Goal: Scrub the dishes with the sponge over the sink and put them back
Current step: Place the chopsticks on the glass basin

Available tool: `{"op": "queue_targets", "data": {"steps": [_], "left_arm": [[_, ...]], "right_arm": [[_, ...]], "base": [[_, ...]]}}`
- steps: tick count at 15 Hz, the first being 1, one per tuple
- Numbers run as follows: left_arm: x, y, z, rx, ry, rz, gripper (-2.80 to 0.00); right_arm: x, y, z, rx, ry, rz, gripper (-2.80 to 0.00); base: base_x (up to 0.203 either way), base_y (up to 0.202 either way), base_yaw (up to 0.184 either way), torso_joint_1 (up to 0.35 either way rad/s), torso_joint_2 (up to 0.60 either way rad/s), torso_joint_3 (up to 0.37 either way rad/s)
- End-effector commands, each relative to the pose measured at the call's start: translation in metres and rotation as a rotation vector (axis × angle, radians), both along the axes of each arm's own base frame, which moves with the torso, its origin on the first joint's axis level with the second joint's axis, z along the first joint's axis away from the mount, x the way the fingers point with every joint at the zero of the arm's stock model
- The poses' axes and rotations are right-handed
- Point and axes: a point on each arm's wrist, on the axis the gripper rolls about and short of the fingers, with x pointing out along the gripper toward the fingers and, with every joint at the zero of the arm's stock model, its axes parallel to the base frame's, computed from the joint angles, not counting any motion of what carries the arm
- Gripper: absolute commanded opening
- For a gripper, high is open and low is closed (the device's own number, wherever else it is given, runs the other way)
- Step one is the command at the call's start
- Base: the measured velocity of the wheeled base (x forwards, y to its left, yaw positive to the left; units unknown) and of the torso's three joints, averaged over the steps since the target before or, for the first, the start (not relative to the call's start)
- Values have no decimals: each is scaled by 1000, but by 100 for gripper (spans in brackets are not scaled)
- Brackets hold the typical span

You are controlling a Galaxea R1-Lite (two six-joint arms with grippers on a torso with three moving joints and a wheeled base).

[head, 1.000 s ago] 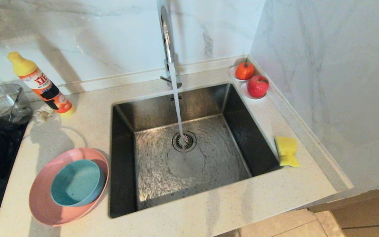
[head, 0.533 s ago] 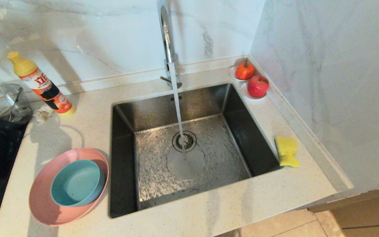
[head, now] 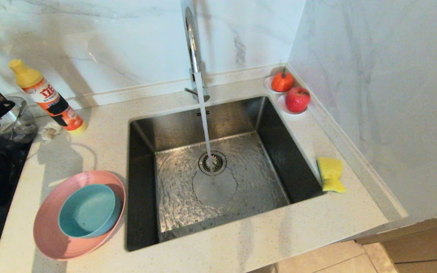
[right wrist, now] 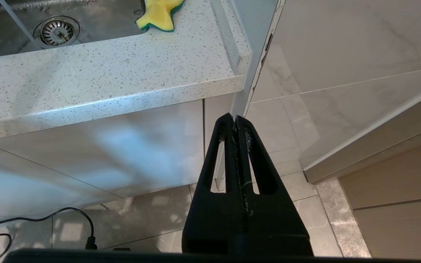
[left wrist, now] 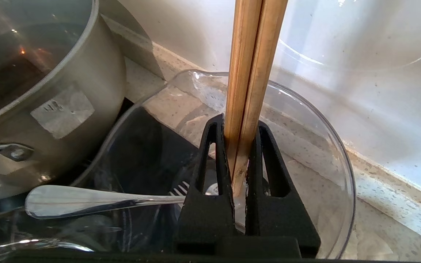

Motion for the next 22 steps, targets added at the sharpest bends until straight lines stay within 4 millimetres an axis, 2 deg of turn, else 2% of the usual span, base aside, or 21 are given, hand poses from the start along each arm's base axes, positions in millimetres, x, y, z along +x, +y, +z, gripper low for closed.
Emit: {"op": "queue_targets", "data": {"steps": [1,7,14,15,19,22], "left_arm": [[4,0,-5,-4,6,5,-280],[11,4,-4,5,-13,6,-280],[17,7,-12,-17,31,7,-280],[17,7,-13,-19,35,5,0],[14,6,-2,-8,10,4,0],[3,0,31,30,-62,5,0]], "right_arm": [[0,0,0,0,1,0,-280],[0,0,0,0,0,0,-280],[0,0,0,0,1,0,-280],[0,0,0,0,1,0,-280],[0,0,0,0,1,0,-280],[0,0,0,0,1,0,-280]], "base": [[0,0,0,0,0,0],[0,0,0,0,0,0],[0,0,0,0,0,0],[0,0,0,0,0,0],[0,0,0,0,0,0],[0,0,0,0,0,0]]}}
